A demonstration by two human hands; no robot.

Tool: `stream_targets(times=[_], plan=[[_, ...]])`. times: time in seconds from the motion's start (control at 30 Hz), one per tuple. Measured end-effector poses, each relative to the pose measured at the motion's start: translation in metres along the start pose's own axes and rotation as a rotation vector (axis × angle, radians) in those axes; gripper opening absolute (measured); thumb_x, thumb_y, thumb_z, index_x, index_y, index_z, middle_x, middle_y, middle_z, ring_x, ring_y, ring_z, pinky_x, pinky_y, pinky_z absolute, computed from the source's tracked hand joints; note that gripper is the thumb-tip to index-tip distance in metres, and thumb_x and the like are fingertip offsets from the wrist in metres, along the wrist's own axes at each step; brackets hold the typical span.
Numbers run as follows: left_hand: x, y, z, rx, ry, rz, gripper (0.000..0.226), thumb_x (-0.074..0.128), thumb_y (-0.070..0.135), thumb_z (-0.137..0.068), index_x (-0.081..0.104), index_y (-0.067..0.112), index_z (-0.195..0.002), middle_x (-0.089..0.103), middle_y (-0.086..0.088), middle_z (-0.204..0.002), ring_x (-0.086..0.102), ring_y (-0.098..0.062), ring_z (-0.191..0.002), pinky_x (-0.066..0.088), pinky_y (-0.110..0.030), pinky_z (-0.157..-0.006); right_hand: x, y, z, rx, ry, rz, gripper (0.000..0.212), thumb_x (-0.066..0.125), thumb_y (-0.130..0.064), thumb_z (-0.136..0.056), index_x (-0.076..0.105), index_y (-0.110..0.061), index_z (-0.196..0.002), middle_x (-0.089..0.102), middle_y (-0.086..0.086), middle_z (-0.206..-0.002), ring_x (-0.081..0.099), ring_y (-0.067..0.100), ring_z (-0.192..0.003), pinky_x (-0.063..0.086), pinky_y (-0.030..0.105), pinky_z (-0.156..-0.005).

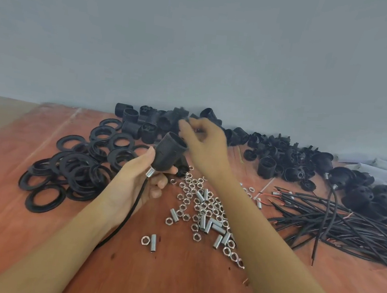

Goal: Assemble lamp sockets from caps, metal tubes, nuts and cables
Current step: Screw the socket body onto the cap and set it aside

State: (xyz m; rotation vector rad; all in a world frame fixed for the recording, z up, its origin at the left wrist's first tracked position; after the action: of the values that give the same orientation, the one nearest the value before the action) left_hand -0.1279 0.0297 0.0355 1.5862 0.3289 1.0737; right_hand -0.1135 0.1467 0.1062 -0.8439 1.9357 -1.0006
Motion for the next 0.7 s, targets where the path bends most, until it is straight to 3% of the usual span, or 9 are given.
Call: stream_targets(times=[0.07,0.17,0.23,0.33,0.47,0.53,0.6,0.7], plan=[[-0.008,-0.001,0.007,0.048,0.012,-0.096,0.049,0.049,0.04,-0.09,0.06,0.0,-0.116,0.069,-0.01,-0.073,0.051,-0.012,-0.044,0.04,-0.021,-0.035,-0.022,0.011,0.016,0.064,0.056,-0.131,0.016,0.063,-0.026,-0.095,0.067,-0.011,-0.089,0.074,-0.004,-0.086,0.07,0.005,-0.079,0.051,0.013,-0.069],[-0.004,0.002,0.016,0.167,-0.018,-0.336,0.043,0.064,0.039,-0.083,0.069,0.009,-0.112,0.071,-0.012,-0.089,0.055,-0.013,-0.056,0.041,-0.021,-0.042,-0.035,0.025,0.047,0.102,-0.03,-0.194,0.021,0.063,-0.023,-0.095,0.064,-0.02,-0.074,0.074,0.003,-0.08,0.067,0.009,-0.07,0.057,0.024,-0.064],[-0.003,-0.003,0.015,0.158,0.015,-0.359,0.042,0.066,0.038,-0.076,0.071,0.012,-0.109,0.072,-0.006,-0.087,0.056,-0.013,-0.056,0.041,-0.021,-0.04,-0.034,0.036,0.061,0.154,-0.072,-0.27,0.028,0.062,-0.024,-0.094,0.064,-0.026,-0.067,0.07,0.018,-0.092,0.064,0.016,-0.071,0.057,0.029,-0.061],[-0.002,-0.008,0.018,0.165,0.043,-0.464,0.031,0.068,0.035,-0.074,0.073,0.023,-0.102,0.069,-0.002,-0.076,0.057,-0.013,-0.054,0.042,-0.021,-0.038,-0.033,0.042,0.074,0.148,-0.062,-0.237,0.027,0.054,-0.027,-0.098,0.063,-0.01,-0.079,0.063,0.031,-0.094,0.059,0.032,-0.072,0.054,0.045,-0.067],[0.001,-0.006,0.019,0.215,0.023,-0.556,0.03,0.068,0.036,-0.076,0.073,0.026,-0.103,0.066,-0.002,-0.069,0.056,-0.012,-0.052,0.042,-0.022,-0.037,-0.032,0.034,0.082,0.036,-0.063,-0.092,0.052,0.04,-0.045,-0.099,0.061,0.0,-0.085,0.052,0.017,-0.069,0.042,0.018,-0.062,0.04,0.031,-0.059],[0.004,-0.003,0.019,0.247,0.006,-0.587,0.03,0.068,0.037,-0.077,0.073,0.025,-0.104,0.065,0.001,-0.066,0.055,-0.009,-0.049,0.042,-0.021,-0.036,-0.035,0.034,0.082,0.036,-0.07,-0.137,0.042,0.049,-0.04,-0.097,0.066,-0.003,-0.086,0.054,-0.001,-0.065,0.044,0.007,-0.061,0.039,0.019,-0.056],[0.003,-0.002,0.02,0.26,0.009,-0.612,0.03,0.067,0.038,-0.077,0.073,0.025,-0.103,0.064,0.003,-0.063,0.054,-0.007,-0.047,0.042,-0.021,-0.036,-0.038,0.04,0.08,0.086,-0.085,-0.245,0.028,0.061,-0.035,-0.086,0.069,-0.011,-0.097,0.071,-0.008,-0.082,0.062,0.006,-0.071,0.047,0.016,-0.068],[0.003,-0.002,0.02,0.242,0.01,-0.583,0.025,0.064,0.038,-0.078,0.074,0.023,-0.096,0.065,0.002,-0.059,0.05,-0.01,-0.045,0.041,-0.02,-0.036,-0.041,0.047,0.08,0.16,-0.158,-0.359,0.049,0.072,-0.026,-0.076,0.059,-0.015,-0.122,0.073,0.001,-0.113,0.071,0.019,-0.099,0.056,0.027,-0.082]])
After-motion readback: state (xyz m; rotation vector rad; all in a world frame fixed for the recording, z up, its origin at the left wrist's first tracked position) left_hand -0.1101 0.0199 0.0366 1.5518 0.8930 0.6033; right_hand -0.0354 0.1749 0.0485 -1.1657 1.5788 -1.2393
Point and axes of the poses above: each hand's wrist, its own z-axis away from the middle knuckle, its own x-axis out of the palm, y = z × x, the point moved 9 cm from there along -z, towards the middle knuckle
